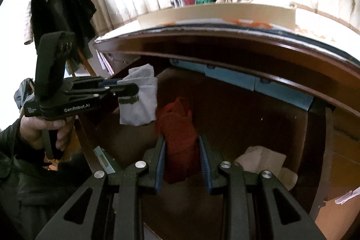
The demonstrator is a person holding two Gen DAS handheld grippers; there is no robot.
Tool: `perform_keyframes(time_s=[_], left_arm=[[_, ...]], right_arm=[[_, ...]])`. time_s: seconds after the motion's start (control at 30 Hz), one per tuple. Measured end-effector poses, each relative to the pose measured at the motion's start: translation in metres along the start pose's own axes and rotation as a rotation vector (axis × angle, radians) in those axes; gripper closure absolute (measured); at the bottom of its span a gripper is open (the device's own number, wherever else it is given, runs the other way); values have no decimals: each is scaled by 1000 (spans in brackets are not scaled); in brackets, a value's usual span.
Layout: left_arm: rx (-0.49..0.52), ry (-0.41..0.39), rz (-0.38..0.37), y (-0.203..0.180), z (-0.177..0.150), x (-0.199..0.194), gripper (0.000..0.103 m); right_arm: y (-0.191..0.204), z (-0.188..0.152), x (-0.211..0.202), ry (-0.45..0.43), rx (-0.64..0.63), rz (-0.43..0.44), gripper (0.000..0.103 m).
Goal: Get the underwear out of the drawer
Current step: 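Lift grey and dark red underwear up out of the drawer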
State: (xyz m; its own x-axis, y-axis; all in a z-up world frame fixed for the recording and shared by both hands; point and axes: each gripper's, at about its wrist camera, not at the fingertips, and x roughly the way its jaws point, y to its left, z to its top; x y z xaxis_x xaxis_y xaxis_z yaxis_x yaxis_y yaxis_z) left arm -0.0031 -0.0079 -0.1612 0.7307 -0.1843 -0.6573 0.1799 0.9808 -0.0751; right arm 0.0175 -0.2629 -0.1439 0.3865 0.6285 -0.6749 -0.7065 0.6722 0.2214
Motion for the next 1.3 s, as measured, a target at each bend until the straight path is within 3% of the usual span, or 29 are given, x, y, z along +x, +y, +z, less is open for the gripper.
perform_keyframes(time_s=[0.6, 1.3], left_arm=[[-2, -109, 43, 2, 7, -19, 84], [17, -221, 67, 8, 38, -54, 84]], right_arm=[[11, 1, -11, -107, -30, 20, 73], [28, 47, -37, -213, -66, 43, 73]])
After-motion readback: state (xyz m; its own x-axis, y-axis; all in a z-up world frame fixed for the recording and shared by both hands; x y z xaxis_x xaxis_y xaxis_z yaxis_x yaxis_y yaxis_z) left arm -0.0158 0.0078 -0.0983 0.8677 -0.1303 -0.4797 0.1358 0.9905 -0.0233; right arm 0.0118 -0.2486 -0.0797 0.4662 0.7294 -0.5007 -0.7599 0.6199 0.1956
